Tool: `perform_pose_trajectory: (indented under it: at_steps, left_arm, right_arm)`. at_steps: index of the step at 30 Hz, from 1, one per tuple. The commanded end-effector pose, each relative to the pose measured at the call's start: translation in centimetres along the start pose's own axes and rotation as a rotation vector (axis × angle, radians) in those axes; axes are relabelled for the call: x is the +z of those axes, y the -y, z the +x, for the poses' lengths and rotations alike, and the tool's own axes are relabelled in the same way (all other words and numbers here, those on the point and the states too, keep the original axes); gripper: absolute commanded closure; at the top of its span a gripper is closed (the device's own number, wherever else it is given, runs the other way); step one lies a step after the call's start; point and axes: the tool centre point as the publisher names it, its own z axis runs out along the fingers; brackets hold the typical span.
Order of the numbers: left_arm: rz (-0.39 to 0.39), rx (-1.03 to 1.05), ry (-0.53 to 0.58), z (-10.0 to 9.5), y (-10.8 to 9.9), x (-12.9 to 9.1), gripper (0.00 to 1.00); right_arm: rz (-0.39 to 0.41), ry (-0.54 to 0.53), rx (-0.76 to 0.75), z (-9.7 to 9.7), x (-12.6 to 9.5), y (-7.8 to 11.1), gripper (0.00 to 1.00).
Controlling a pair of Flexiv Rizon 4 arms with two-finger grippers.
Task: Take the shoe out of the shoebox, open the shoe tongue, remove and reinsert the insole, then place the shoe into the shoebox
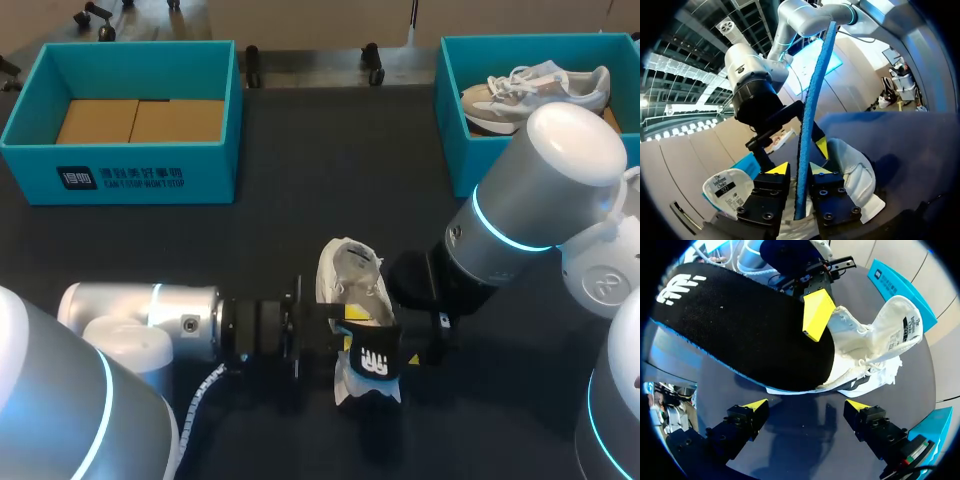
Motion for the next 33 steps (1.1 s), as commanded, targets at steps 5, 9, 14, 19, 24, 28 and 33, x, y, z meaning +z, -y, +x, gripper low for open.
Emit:
perform_pose_trajectory:
  at_steps: [5,9,14,19,24,28,33]
  left_arm:
    - [-0.016,0.011,-0.017,-0.1,1.3,1.0,0.77]
    - [-0.025,0.024,-0.032,0.1,1.6,1.7,0.76]
    - [-0.028,0.050,-0.037,0.3,1.8,2.1,0.80]
    - [-0.015,0.076,-0.036,0.4,1.8,2.0,1.00]
    - [-0.015,0.119,-0.037,0.5,1.2,1.9,1.00]
    - [-0.023,0.154,-0.037,0.4,0.7,1.9,1.00]
    - [-0.046,0.195,-0.032,0.2,-0.2,1.9,1.00]
  right_arm:
    - [0.000,0.003,0.000,0.1,0.1,0.0,0.00]
    - [0.000,0.003,0.000,0.1,0.1,0.0,0.00]
    - [0.000,0.003,0.000,0.1,0.1,0.0,0.00]
    - [0.000,0.003,0.000,0.1,0.1,0.0,0.00]
    - [0.000,0.003,0.000,0.1,0.1,0.0,0.00]
    - [0.000,0.003,0.000,0.1,0.1,0.0,0.00]
    - [0.000,0.003,0.000,0.1,0.1,0.0,0.00]
